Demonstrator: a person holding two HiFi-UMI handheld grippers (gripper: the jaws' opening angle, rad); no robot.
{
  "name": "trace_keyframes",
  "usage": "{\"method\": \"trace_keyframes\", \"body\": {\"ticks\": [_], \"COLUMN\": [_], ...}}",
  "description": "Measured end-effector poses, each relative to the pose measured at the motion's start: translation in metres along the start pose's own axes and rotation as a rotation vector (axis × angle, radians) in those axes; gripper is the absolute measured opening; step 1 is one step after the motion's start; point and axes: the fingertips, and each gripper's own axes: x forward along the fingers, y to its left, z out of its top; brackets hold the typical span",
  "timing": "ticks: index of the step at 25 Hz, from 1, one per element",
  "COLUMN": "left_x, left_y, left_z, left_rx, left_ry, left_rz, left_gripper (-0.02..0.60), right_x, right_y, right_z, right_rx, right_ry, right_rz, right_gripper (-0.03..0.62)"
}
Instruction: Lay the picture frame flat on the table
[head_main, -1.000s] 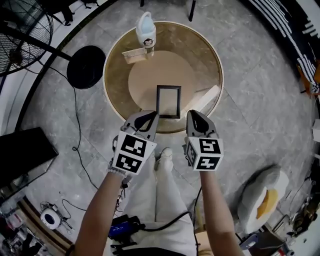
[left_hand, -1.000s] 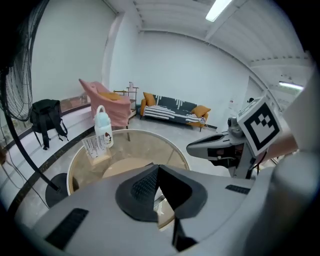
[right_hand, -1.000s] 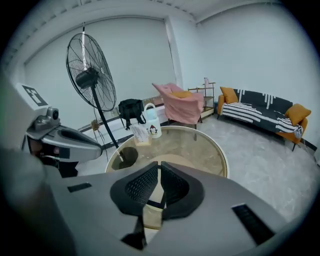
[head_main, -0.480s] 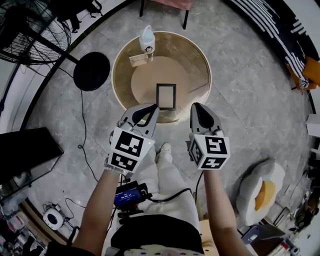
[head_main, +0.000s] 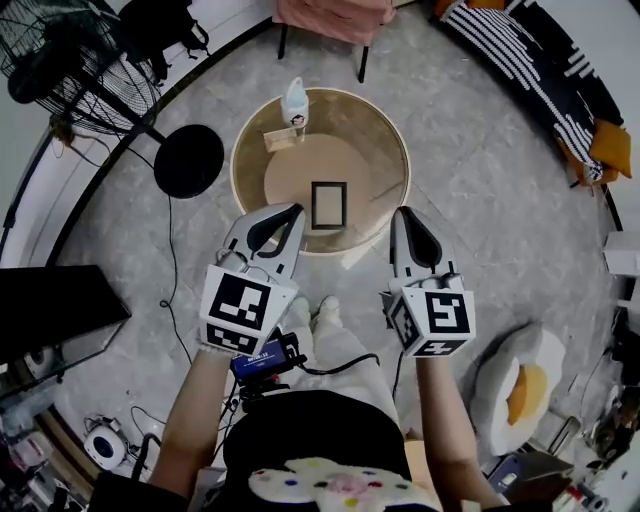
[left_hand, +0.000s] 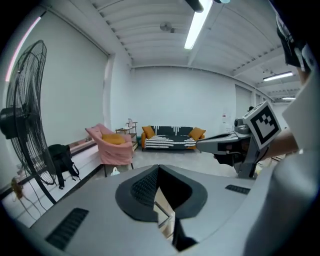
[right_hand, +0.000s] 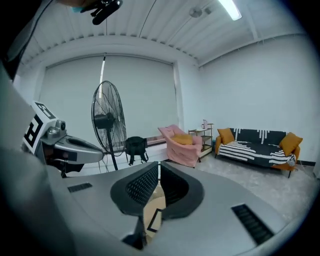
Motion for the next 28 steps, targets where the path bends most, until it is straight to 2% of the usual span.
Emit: {"method": "trace_keyframes", "body": {"ticks": [8,15,18,22,26,28], "left_x": [-0.040,-0.066,-0.070,-0.074,-0.074,-0.073], "left_y": [-0.010,-0.013,-0.013,-0.013,-0.013,-0.012], "left_z": [0.044,0.058,0.054,0.048,0.048,0.046], "left_rx": [0.052,0.044,0.030,0.036,0.016,0.018], "left_ry": [-0.091,-0.147,-0.151,-0.133,-0.131,-0.126], "left_rz": [0.016,0.042,0.041,0.051,0.046,0.044], "left_gripper": [0.017,0.017,0.017,0.017,0.017,0.017], "right_x": [-0.035,-0.059,-0.065,-0.068,-0.066,-0.064], "right_y": [0.009,0.023,0.030,0.036,0.033,0.035], "right_z": [0.044,0.053,0.051,0.060,0.050,0.055], "right_rx": [-0.008,-0.076,-0.085,-0.064,-0.056,-0.064], "right_ry": [-0.093,-0.132,-0.097,-0.141,-0.071,-0.106], "right_rz": [0.019,0.026,0.027,0.040,0.038,0.050], "right_gripper": [0.041,0.040,0.038,0.038,0.038,0.038]}}
